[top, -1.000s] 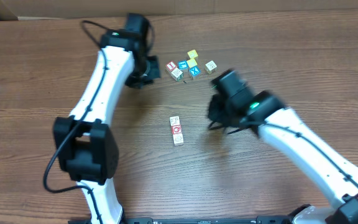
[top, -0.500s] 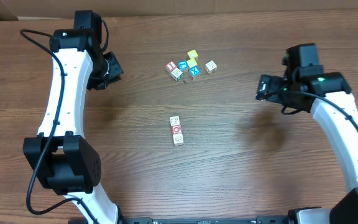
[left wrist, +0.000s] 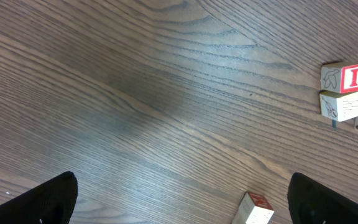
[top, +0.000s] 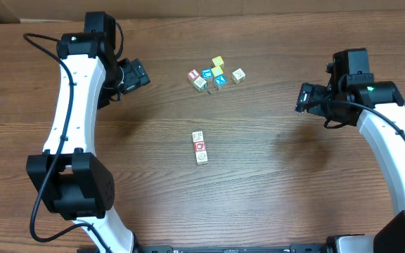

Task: Flip 3 blocks

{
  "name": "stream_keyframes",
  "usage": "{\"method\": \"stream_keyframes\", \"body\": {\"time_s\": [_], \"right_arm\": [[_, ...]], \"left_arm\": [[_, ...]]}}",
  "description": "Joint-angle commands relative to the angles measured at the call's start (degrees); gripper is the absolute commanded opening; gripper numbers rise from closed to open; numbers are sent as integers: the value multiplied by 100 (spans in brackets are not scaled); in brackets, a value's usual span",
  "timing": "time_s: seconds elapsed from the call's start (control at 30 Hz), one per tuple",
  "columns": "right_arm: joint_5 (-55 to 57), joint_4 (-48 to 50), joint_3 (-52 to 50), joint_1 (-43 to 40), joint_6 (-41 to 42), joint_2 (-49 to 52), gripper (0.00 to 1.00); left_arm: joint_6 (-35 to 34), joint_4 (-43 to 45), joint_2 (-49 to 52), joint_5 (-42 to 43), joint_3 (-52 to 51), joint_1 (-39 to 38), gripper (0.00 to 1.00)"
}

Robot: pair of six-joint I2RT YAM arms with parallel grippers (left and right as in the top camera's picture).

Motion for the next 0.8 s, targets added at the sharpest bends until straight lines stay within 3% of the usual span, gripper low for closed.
{"method": "stream_keyframes", "body": {"time_s": [0.0,0.43,0.77], "right_arm": [[7,28,87,-7,-107,-72,100],[-9,63,33,-7,-107,-144,100],[-9,66,33,9,-107,-2105,100]], "left_arm": [[-79,17,-94,59,103,13,100],[-79,17,-94,55,103,13,100],[-79,17,-94,52,103,13,100]]}}
